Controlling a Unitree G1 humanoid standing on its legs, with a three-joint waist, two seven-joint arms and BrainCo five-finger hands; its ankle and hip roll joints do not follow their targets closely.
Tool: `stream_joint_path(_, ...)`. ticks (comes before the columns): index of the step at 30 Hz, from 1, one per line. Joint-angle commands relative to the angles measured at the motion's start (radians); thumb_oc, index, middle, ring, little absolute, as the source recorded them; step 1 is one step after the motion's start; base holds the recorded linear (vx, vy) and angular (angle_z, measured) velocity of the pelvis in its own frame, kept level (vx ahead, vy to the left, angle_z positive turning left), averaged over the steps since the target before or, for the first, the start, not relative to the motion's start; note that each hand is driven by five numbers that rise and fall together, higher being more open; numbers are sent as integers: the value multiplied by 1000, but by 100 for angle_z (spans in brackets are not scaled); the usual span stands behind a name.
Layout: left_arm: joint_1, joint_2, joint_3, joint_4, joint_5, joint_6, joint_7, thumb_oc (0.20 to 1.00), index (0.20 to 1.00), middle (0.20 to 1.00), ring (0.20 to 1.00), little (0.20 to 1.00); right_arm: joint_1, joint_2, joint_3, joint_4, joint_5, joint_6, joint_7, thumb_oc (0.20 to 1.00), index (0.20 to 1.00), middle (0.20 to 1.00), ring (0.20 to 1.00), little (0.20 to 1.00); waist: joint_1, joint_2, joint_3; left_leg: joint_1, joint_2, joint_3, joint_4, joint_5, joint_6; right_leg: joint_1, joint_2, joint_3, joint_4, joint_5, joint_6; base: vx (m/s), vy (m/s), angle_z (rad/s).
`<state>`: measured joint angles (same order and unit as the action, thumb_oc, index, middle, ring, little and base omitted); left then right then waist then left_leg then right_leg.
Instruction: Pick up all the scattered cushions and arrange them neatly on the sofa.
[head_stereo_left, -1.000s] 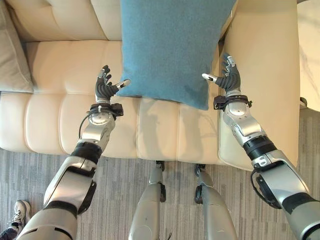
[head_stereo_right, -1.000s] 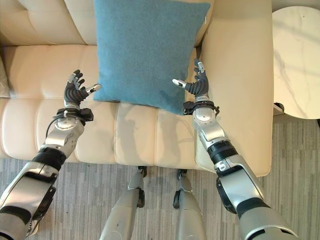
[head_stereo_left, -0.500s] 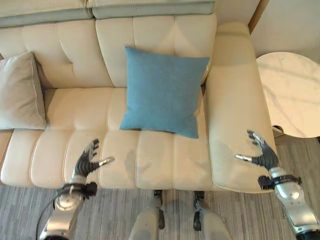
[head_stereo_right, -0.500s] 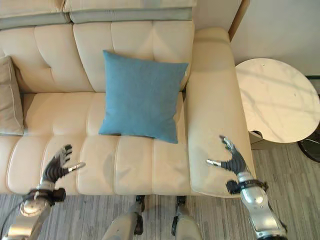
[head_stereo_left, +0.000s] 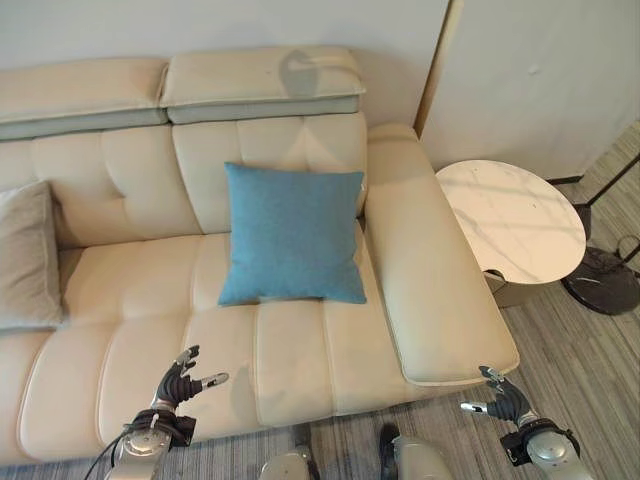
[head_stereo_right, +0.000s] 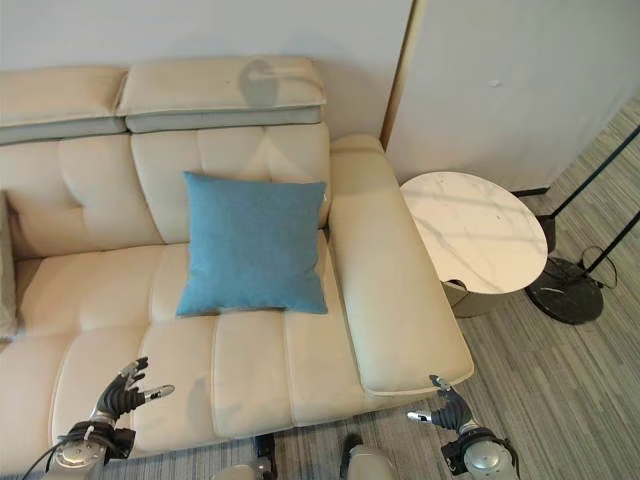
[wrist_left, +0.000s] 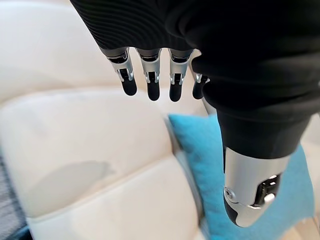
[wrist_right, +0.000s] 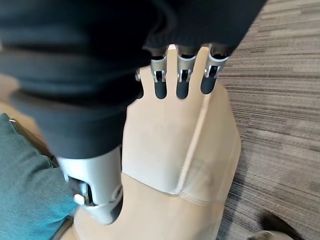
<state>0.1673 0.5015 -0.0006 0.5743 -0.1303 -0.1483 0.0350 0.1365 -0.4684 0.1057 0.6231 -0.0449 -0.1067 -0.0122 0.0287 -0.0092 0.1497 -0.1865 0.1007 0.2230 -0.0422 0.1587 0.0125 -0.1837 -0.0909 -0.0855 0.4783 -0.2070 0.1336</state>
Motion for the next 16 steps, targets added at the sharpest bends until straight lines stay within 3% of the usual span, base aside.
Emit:
stream_joint_path(1, -21, 17, -4, 15, 21, -29, 11, 1000, 1000, 1000, 1000, 1000, -50, -20, 9, -5, 23, -15, -20, 1000, 1000, 1000, 1000, 1000, 22, -26, -10, -111, -31, -69, 18, 20, -91, 153, 83, 51, -366, 64, -48, -245, -194, 1)
stream_joint_path(2, -29, 11, -7, 14, 14, -28, 16, 1000, 1000, 1000, 1000, 1000, -62, -30, 9, -4, 26, -11, -26, 1000, 1000, 1000, 1000, 1000, 22, -18, -5, -134, -23, -78, 16, 50, -110, 147, 97, 50, -391, 78, -55, -183, -129, -15)
stream_joint_path(4, -37, -2, -8, 18, 4, -28, 21, 1000, 1000, 1000, 1000, 1000, -74, -38, 13, -3, 24, -7, -31, 1000, 1000, 1000, 1000, 1000, 25, -14, 7, -149, -25, -98, 18, 54, -125, 139, 103, 51, -413, 96, -59, -261, -80, 1)
stream_joint_path(6, -37, -19, -14, 19, 0, -30, 20, 1000, 1000, 1000, 1000, 1000, -67, -46, -1, -30, 45, -6, -29, 1000, 1000, 1000, 1000, 1000, 14, -21, 17, -155, -56, -138, 65, 3, -113, 125, 86, 30, -453, 131, -53, -371, -91, 1)
stream_joint_path(8, -28, -30, -12, 16, -1, -28, 10, 1000, 1000, 1000, 1000, 1000, -47, -47, -16, -48, 50, -11, -26, 1000, 1000, 1000, 1000, 1000, -9, -40, 17, -126, -63, -107, 155, -90, -92, 106, 57, 1, -470, 166, -43, -287, -64, 24)
stream_joint_path(11, -9, -43, 6, 24, -7, -23, -6, 1000, 1000, 1000, 1000, 1000, -29, -47, -31, -57, 52, -14, -13, 1000, 1000, 1000, 1000, 1000, -25, -57, 1, -31, -73, -120, 210, -196, -75, 97, 42, -6, -489, 197, -42, -117, -31, 38)
stream_joint_path(16, 7, -46, 15, 52, 11, -12, -9, 1000, 1000, 1000, 1000, 1000, -20, -39, -60, -38, 59, -13, -15, 1000, 1000, 1000, 1000, 1000, -46, -43, -59, 88, -80, -117, 69, -178, -77, 116, 59, -23, -523, 214, -33, 45, 27, 17)
